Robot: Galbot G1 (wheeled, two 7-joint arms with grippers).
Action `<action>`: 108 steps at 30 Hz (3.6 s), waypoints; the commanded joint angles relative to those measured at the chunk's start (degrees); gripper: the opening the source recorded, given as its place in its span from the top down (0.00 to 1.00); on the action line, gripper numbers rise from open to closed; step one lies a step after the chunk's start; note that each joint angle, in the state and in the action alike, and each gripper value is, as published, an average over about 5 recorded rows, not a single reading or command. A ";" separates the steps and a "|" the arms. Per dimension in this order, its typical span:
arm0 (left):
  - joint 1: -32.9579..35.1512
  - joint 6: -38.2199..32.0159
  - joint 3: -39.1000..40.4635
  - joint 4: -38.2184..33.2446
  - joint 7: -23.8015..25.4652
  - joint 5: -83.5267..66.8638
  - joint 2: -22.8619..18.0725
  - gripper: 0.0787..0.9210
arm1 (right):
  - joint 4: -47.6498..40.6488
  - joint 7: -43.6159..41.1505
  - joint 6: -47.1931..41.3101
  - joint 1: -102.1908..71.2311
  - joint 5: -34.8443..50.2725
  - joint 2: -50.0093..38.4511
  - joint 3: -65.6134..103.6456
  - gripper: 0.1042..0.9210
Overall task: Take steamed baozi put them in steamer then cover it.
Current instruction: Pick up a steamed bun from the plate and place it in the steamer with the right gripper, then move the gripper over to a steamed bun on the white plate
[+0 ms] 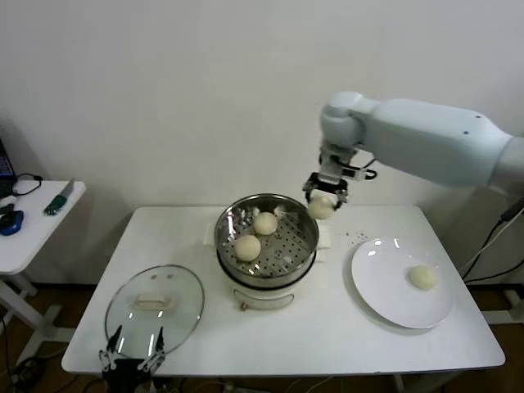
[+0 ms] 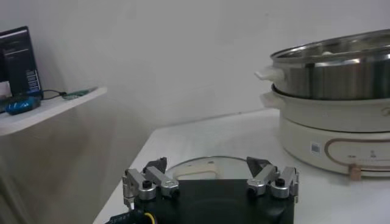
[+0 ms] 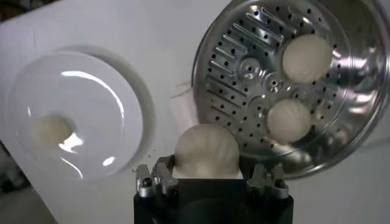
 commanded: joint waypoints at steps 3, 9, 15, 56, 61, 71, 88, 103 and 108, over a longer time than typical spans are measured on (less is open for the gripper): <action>0.32 0.05 -0.68 0.29 -0.10 -1.01 0.63 0.12 | 1.36 1.10 9.35 -8.28 -12.58 11.87 4.17 0.28; -0.25 0.04 -0.74 0.67 -0.10 -0.85 0.45 0.12 | 3.89 0.99 8.77 -11.80 -13.15 11.75 4.06 0.28; -0.08 -0.17 -0.74 1.00 -0.15 -0.97 0.32 0.12 | 5.43 0.85 7.66 -12.60 -11.84 10.58 2.42 0.27; 0.20 -0.24 -0.68 0.74 -0.48 -0.93 0.67 0.12 | 2.10 10.45 -18.28 5.42 11.12 -5.92 -8.30 0.12; 0.01 -0.18 -0.32 0.36 -0.43 -0.61 0.89 0.12 | 2.05 9.38 -35.41 8.04 26.63 -14.13 -13.33 0.12; 0.10 -0.16 -0.14 -0.63 -0.45 -0.11 0.65 0.12 | 0.78 7.72 -45.24 -3.23 22.90 -30.43 -7.83 0.12; 1.01 -0.54 -0.32 -2.12 -0.58 -0.53 -0.15 0.12 | -17.88 5.50 -29.31 -41.24 -1.34 -36.09 30.70 0.12; -0.61 0.63 0.35 -1.69 -1.07 0.17 -1.06 0.12 | -26.19 3.31 -26.18 -43.52 -6.45 -28.11 35.60 0.12; -0.88 0.74 0.03 -1.51 -1.02 -0.03 -1.01 0.12 | -28.33 3.86 -25.61 -43.34 -7.02 -25.07 35.39 0.12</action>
